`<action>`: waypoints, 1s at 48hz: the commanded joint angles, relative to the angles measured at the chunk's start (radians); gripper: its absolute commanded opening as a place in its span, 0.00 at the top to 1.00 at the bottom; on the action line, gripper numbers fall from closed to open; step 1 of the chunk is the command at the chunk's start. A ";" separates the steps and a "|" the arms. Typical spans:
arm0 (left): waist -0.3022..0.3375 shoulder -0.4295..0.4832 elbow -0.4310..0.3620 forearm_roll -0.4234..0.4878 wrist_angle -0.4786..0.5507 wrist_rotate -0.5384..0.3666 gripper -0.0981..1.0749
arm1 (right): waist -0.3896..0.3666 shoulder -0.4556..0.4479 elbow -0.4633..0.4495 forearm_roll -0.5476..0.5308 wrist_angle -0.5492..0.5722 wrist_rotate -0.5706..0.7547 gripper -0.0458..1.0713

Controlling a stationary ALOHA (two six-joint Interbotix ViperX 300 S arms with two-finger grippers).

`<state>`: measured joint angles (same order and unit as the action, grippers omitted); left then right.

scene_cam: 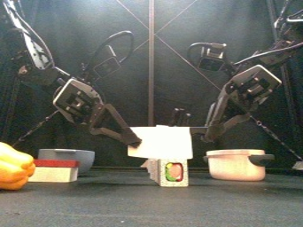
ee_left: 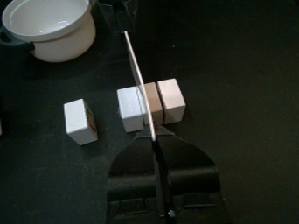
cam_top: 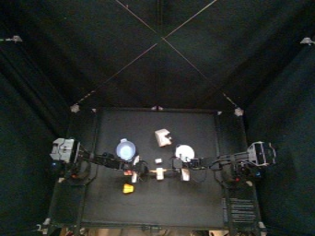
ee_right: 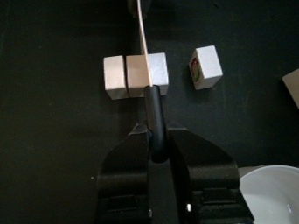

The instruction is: Cut sushi roll

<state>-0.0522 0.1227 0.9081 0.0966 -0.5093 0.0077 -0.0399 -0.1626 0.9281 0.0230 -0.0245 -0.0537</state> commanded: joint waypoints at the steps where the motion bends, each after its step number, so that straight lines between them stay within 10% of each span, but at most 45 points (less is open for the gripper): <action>1: -0.008 -0.011 -0.005 0.005 0.003 0.002 0.74 | -0.023 -0.017 -0.015 0.000 -0.005 0.002 0.60; 48: -0.008 0.003 0.005 -0.002 -0.002 0.003 0.74 | -0.026 -0.003 0.003 -0.005 -0.034 0.003 0.60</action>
<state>-0.0522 0.1197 0.9204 0.0905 -0.5154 0.0077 -0.0430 -0.1595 0.9327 0.0153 -0.0537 -0.0537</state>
